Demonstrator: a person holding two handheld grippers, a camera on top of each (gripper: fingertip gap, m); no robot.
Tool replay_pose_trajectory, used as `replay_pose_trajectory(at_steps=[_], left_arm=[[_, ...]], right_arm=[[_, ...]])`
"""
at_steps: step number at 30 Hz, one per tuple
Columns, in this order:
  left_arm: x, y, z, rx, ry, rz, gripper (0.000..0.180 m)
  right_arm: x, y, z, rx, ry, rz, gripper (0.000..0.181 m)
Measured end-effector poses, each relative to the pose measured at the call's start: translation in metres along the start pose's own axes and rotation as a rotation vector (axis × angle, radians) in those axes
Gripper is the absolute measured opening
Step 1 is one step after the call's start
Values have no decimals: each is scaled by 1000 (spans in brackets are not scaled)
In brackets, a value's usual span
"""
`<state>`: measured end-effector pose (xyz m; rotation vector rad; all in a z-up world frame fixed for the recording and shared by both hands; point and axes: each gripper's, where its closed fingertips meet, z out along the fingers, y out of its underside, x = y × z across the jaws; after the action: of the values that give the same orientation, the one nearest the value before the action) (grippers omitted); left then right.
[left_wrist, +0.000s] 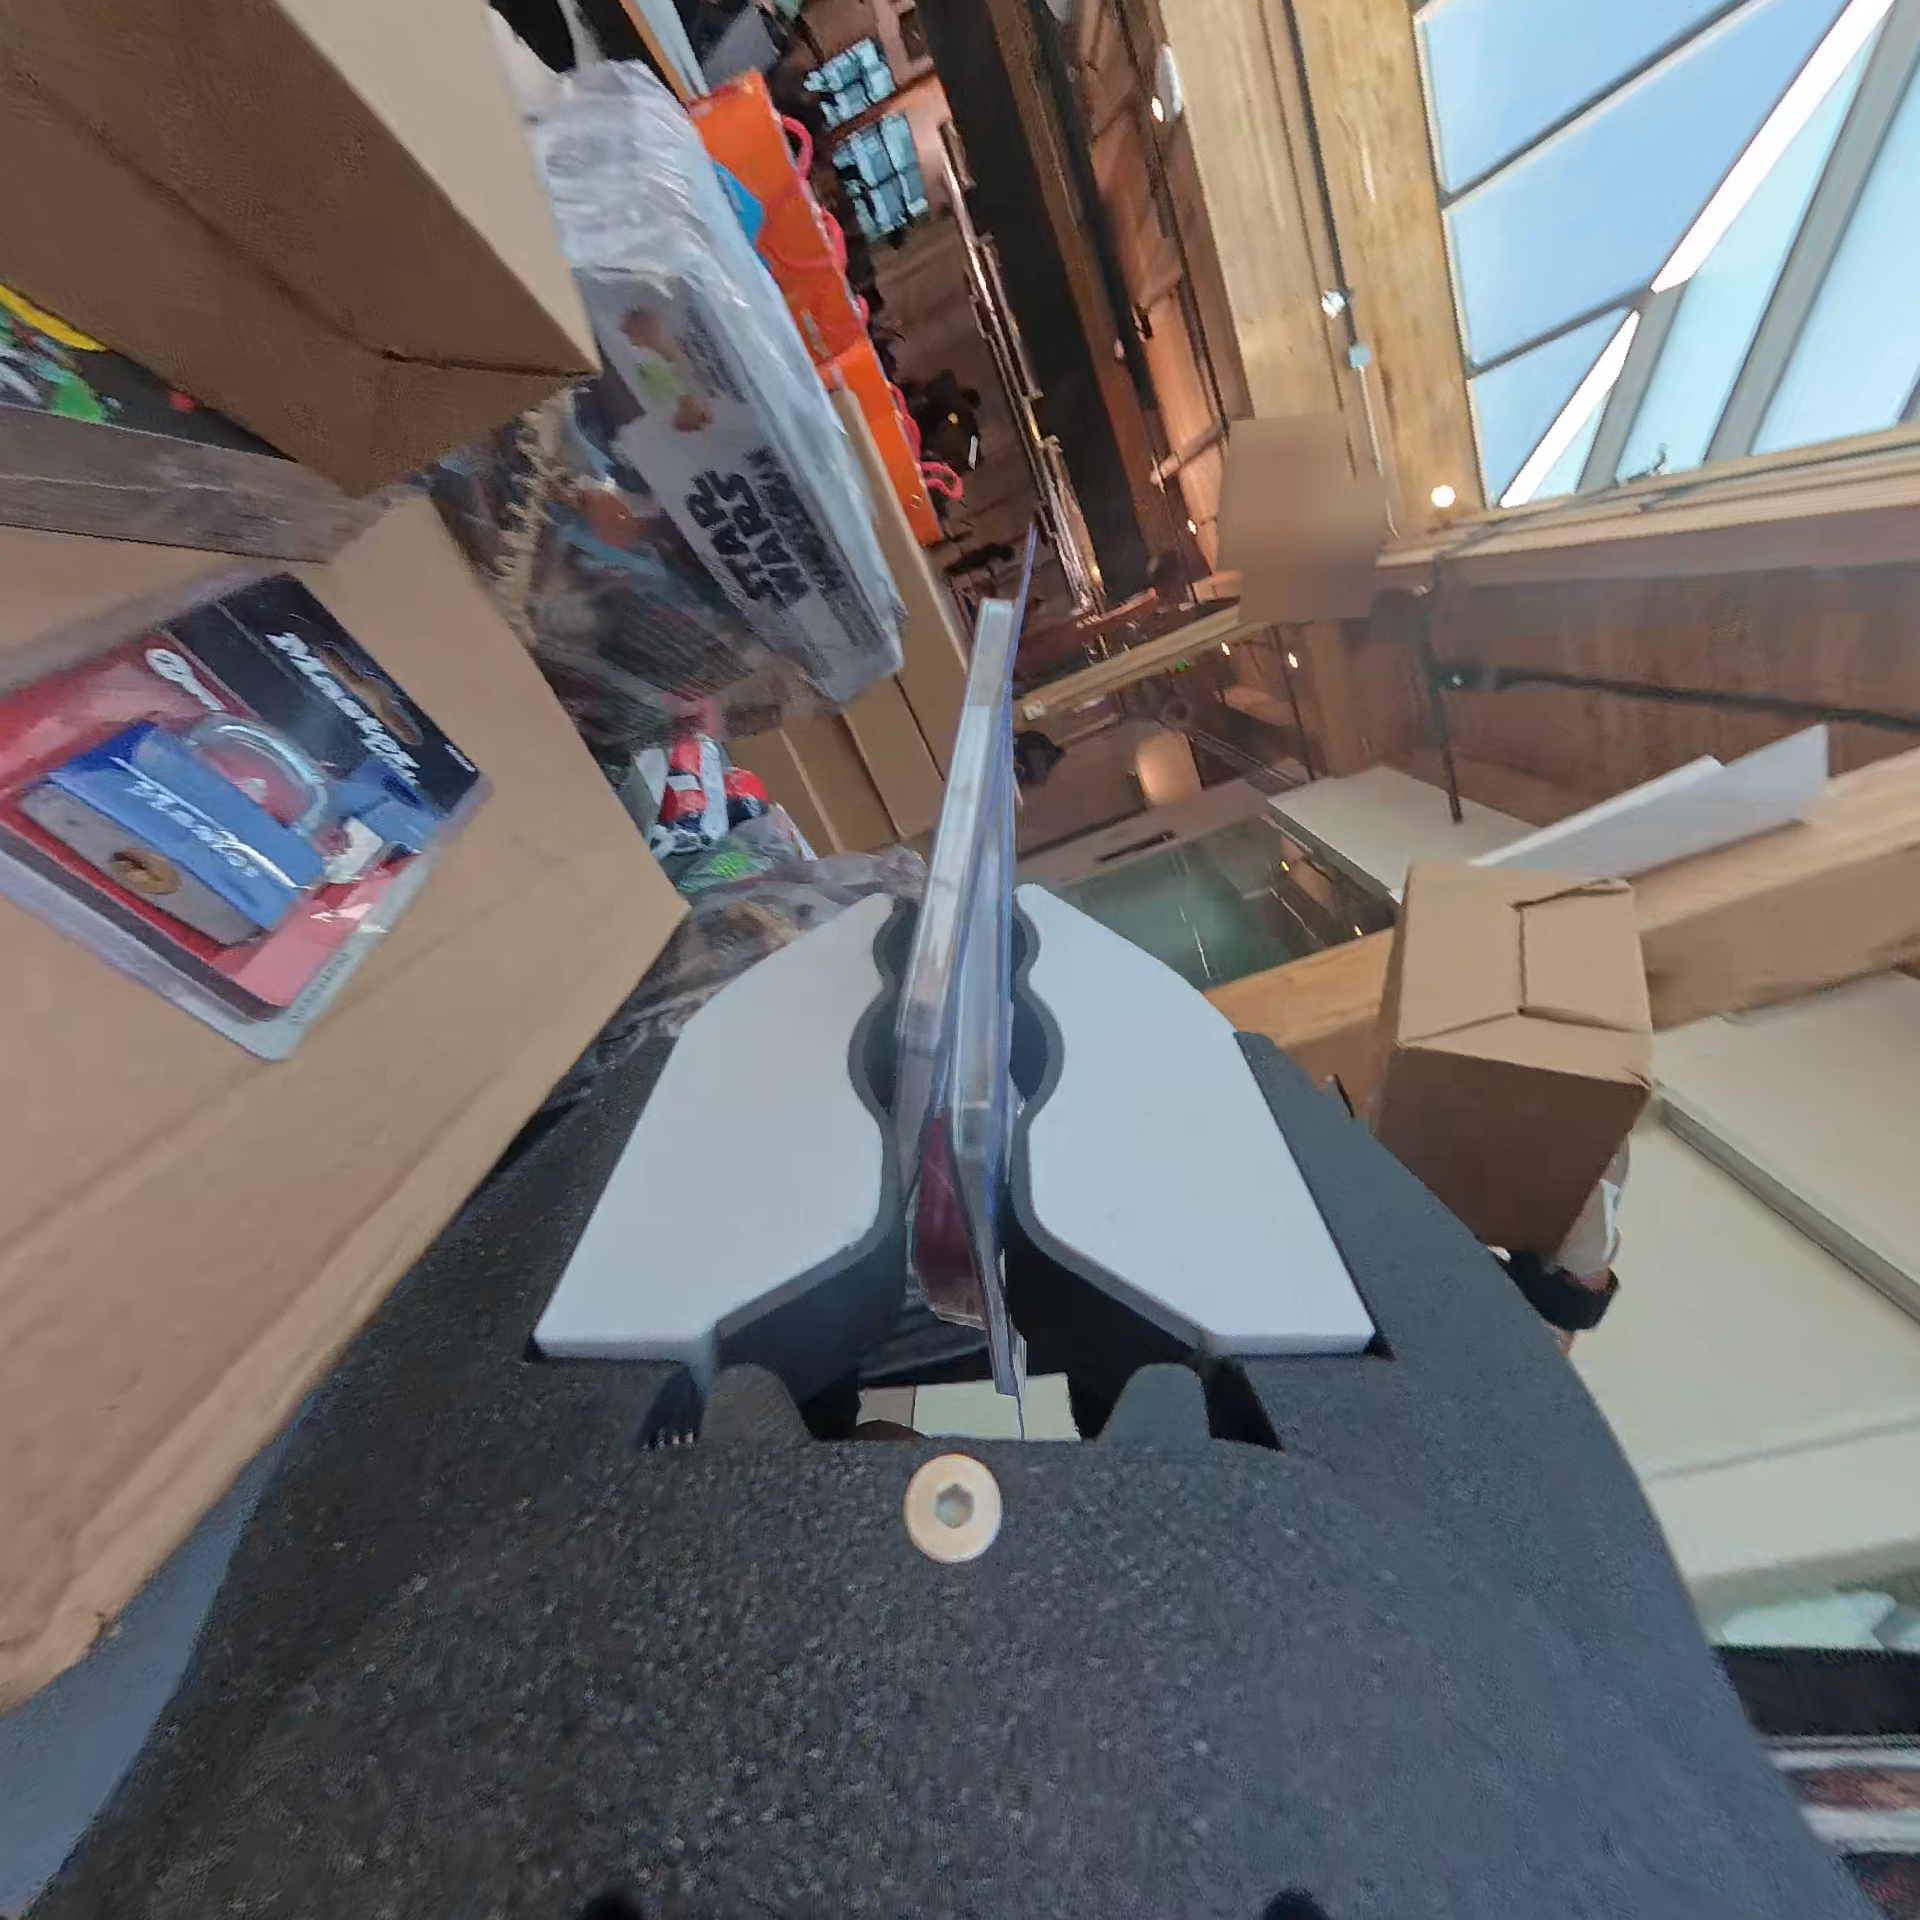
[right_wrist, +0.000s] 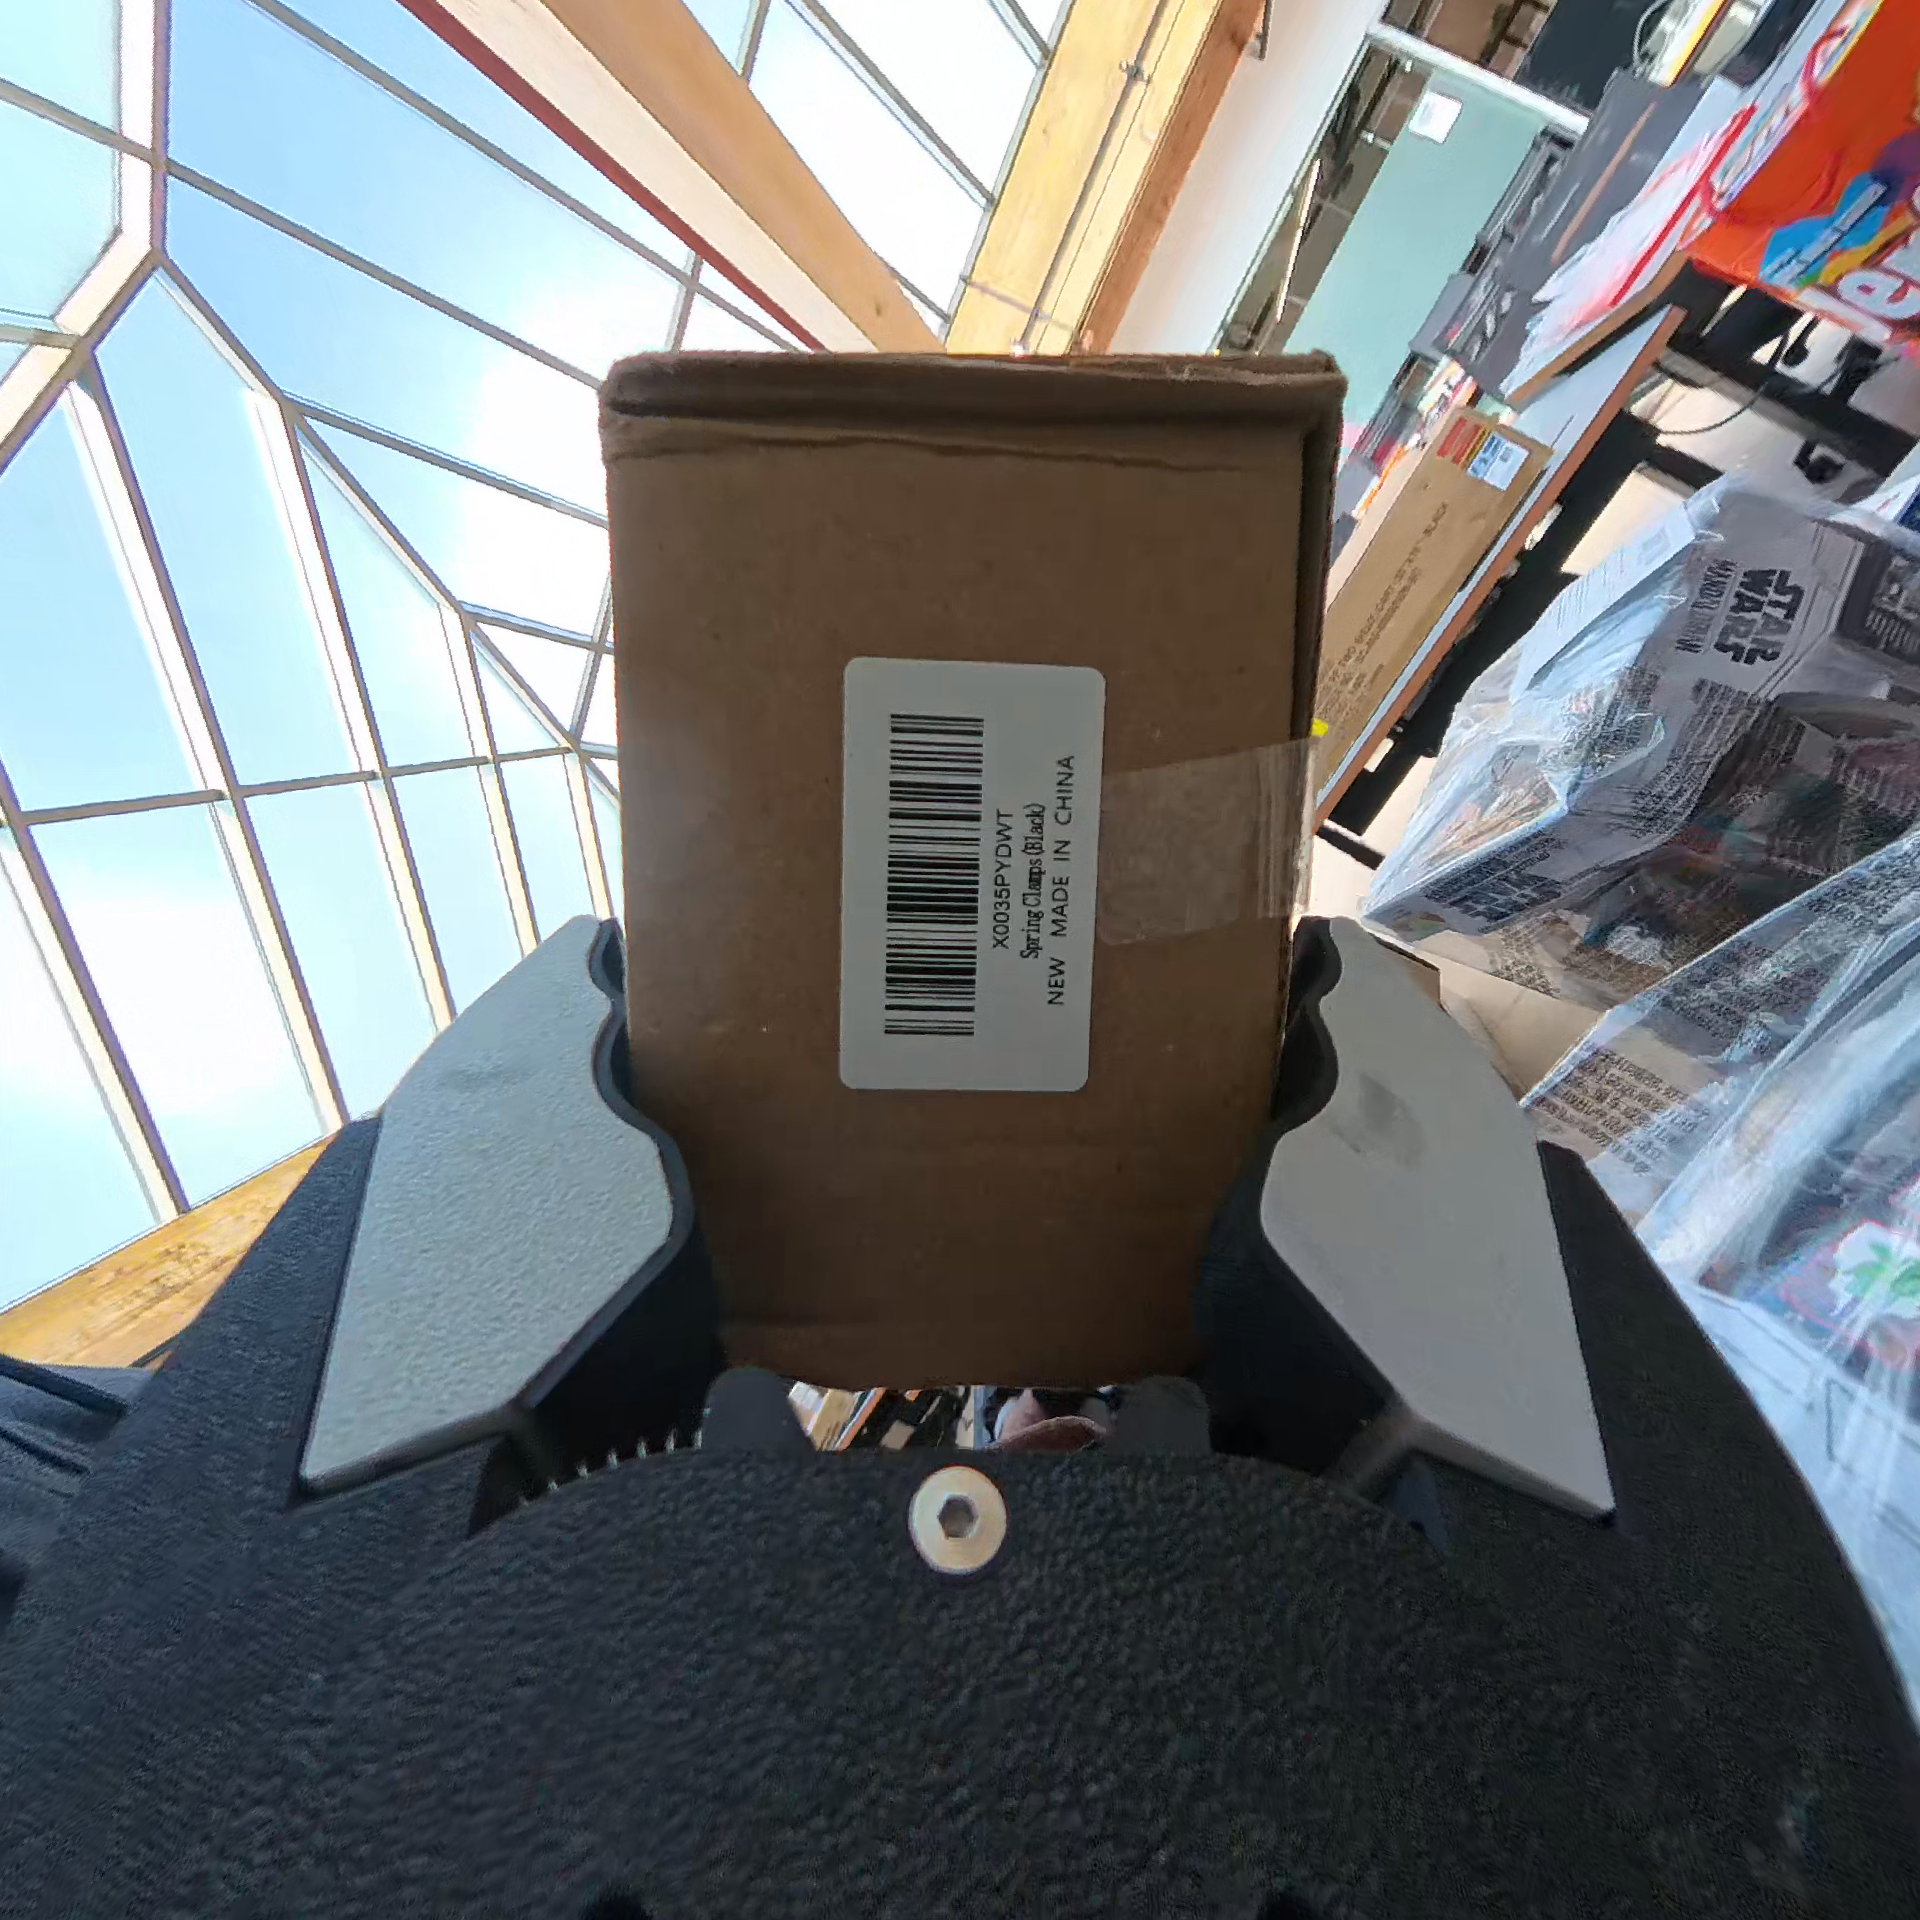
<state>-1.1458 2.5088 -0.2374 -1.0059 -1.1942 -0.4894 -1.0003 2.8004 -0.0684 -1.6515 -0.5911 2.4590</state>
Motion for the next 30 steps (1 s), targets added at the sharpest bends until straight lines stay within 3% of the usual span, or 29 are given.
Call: replay_pose_trajectory(at_steps=[7,13,21,30], left_arm=[[-75,-15,52,312,-299,-128,17],[-95,-14,97,404,-388,-156,17],[-117,-6,105,249,-601,14,25],[-113,-36,84,22,-849,417,61]], right_arm=[[58,-58,39,-176,-42,90,118],[89,-91,61,-298,-73,133,119],[110,-117,59,-328,-49,126,117],[142,-157,52,-268,96,-21,118]])
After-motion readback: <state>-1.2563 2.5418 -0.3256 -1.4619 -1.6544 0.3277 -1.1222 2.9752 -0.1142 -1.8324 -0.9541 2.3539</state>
